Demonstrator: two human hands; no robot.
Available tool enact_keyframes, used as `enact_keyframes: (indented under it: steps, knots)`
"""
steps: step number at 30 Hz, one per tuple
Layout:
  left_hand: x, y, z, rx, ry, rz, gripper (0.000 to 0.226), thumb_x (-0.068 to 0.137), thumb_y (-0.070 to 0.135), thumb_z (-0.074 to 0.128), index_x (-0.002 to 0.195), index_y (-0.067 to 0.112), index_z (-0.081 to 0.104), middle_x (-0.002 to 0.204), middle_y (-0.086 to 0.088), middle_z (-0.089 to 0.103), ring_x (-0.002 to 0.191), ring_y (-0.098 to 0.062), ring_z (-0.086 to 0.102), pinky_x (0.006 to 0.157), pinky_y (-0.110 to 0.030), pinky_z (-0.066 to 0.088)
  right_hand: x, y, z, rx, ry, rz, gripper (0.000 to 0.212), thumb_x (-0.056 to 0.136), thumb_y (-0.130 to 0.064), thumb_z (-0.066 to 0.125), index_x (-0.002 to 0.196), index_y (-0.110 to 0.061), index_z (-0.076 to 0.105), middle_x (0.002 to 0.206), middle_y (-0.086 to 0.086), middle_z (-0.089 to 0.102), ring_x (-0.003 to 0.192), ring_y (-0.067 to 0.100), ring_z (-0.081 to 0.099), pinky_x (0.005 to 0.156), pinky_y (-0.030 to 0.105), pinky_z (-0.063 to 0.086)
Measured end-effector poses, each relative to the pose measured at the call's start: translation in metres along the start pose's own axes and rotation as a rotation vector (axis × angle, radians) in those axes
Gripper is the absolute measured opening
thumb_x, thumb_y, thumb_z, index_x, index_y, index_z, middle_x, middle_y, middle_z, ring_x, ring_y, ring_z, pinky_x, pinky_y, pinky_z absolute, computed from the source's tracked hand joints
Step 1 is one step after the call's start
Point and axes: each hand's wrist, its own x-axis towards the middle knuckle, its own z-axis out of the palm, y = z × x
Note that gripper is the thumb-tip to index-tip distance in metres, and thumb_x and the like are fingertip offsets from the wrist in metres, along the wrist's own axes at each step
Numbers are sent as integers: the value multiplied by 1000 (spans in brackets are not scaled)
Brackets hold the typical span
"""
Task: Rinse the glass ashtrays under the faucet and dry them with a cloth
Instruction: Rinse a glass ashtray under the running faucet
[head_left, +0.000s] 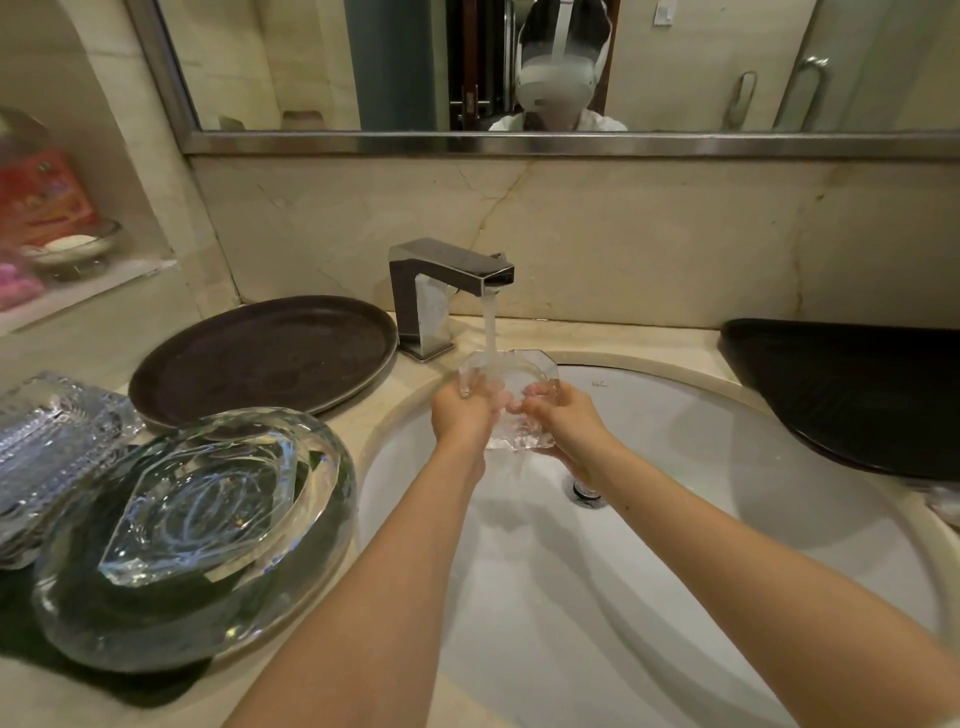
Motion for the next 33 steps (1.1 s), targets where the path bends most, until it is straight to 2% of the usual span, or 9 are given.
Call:
enact_keyframes:
  steps: [5, 8, 11, 17, 21, 25, 28, 31, 33]
  knots:
    - [-5, -2, -1, 104, -79, 26, 19, 94, 6, 52, 112, 4, 56, 79, 0, 62, 57, -6, 62, 52, -16, 48, -1, -1, -6, -416, 224, -112, 37, 98, -33, 42, 74, -8, 53, 60, 3, 57, 51, 16, 55, 37, 14, 41]
    - [-6, -4, -3, 254, -42, 27, 21, 95, 27, 55, 99, 6, 53, 69, -2, 60, 39, -6, 58, 42, -18, 47, -4, -3, -6, -722, 216, -208, 46, 99, -43, 32, 75, -8, 51, 70, 10, 60, 65, 29, 60, 59, 35, 51]
    - [-2, -6, -8, 327, 19, 2, 35, 92, 40, 55, 85, 6, 52, 74, -10, 67, 51, -15, 66, 53, -27, 54, -5, -4, -2, -1005, 278, -292, 46, 102, -37, 22, 91, -6, 54, 91, 18, 63, 87, 36, 54, 67, 35, 37]
    - [-4, -5, 0, 165, -58, 0, 20, 98, 21, 47, 106, 3, 53, 68, -7, 64, 37, -8, 60, 36, -15, 42, 4, 2, -7, -710, 216, -356, 38, 96, -3, 32, 131, -6, 44, 94, 8, 60, 84, 23, 55, 69, 28, 39]
    - [2, -1, -3, -151, -96, -71, 23, 98, 5, 46, 119, -1, 52, 81, -11, 64, 52, -12, 65, 43, -18, 45, -7, 8, 3, -808, 110, -417, 57, 96, -3, 36, 148, -10, 14, 141, 13, 39, 119, 23, 44, 94, 27, 37]
    - [2, 3, -8, -399, -135, -196, 10, 97, 6, 48, 96, 8, 58, 92, -13, 64, 79, -23, 63, 72, -32, 51, -17, 7, 16, -1252, -2, -509, 52, 102, -29, 23, 150, -15, 8, 158, 7, -2, 145, 22, -3, 117, 49, 5]
    - [7, -1, -9, -377, -132, -233, 17, 98, 20, 48, 107, 10, 59, 103, -14, 65, 85, -23, 64, 73, -34, 53, -25, 4, 30, -1386, -152, -555, 49, 102, -29, 16, 150, -20, 10, 158, -3, 8, 145, 10, 2, 111, 55, -11]
    - [8, -2, -9, -377, -122, -259, 26, 99, 25, 45, 116, 7, 55, 104, -15, 65, 87, -24, 64, 70, -33, 52, -23, 1, 26, -1344, -228, -577, 49, 101, -30, 18, 150, -23, 15, 157, -6, 14, 144, 9, 7, 112, 55, -9]
    - [9, -4, -8, -368, -135, -232, 17, 99, 19, 47, 109, 11, 57, 102, -11, 65, 91, -25, 64, 81, -39, 53, -21, -1, 16, -1384, -222, -534, 53, 100, -39, 18, 150, -24, 10, 158, -7, 10, 145, 10, 5, 114, 55, -7]
